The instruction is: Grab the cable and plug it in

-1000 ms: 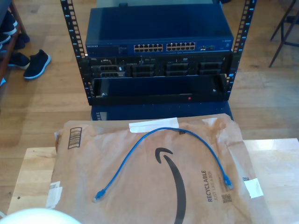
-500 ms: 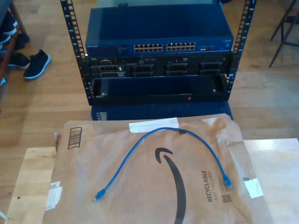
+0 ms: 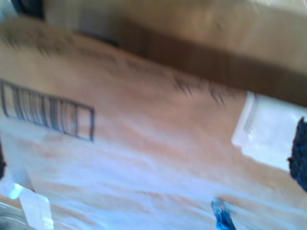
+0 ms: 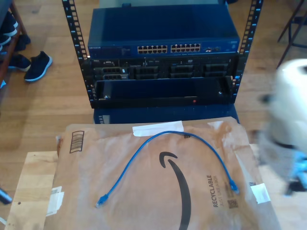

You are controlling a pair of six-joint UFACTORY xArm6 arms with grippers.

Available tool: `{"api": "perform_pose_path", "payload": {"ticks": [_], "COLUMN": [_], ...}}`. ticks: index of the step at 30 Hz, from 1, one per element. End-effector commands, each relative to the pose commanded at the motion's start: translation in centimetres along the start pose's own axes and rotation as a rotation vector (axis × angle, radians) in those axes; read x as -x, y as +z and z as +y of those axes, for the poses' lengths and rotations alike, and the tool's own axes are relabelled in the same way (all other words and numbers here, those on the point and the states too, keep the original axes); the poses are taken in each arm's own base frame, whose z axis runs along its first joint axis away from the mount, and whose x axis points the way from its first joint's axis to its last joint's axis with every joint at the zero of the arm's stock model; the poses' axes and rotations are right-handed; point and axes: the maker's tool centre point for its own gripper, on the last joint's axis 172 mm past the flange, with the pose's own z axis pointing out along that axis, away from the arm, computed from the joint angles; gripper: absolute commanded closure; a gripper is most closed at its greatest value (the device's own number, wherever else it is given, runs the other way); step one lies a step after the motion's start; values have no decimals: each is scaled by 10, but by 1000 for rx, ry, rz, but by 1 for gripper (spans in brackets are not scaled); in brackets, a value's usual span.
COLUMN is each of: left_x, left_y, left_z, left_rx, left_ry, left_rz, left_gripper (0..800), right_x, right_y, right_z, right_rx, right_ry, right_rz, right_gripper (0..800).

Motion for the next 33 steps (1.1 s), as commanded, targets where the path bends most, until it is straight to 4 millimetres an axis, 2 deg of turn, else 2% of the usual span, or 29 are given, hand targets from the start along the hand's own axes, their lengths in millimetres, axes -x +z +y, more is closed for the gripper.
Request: {"api": "perform_pose_path", "payload": {"ticks": [3,5,9,12,15,18,21,26,30,33], "left_x": [17,24,33,33,33,35,34,34,34,34], "left_y": [8,12,15,16,17,18,23,22,23,23], "left_z": [3,6,10,9,9,9,6,7,6,7], "left_rx": [-28,-33,-30,-31,-31,-33,-43,-40,-42,-42], "left_ry": [-4,-3,-25,-32,-38,-45,-48,-47,-46,-46], "left_rz": [18,32,44,45,45,35,31,32,32,32], "left_gripper": [1,1,1,1,1,1,1,1,1,1], "right_x": [64,94,132,143,173,199,216,223,226,219], "right_y": [-6,-5,14,28,34,50,62,65,71,75], "right_z": [-36,-61,-107,-134,-144,-141,-144,-165,-176,-178], "right_rx": [-32,-84,-184,-236,-240,-214,-202,-204,-202,-195], "right_ry": [-37,-22,-45,-48,-103,-150,-178,-182,-194,-185], "right_rz": [-95,-178,-215,-215,-214,-210,-206,-206,-203,-201], "right_gripper": [3,3,3,4,4,4,7,13,20,36]}}
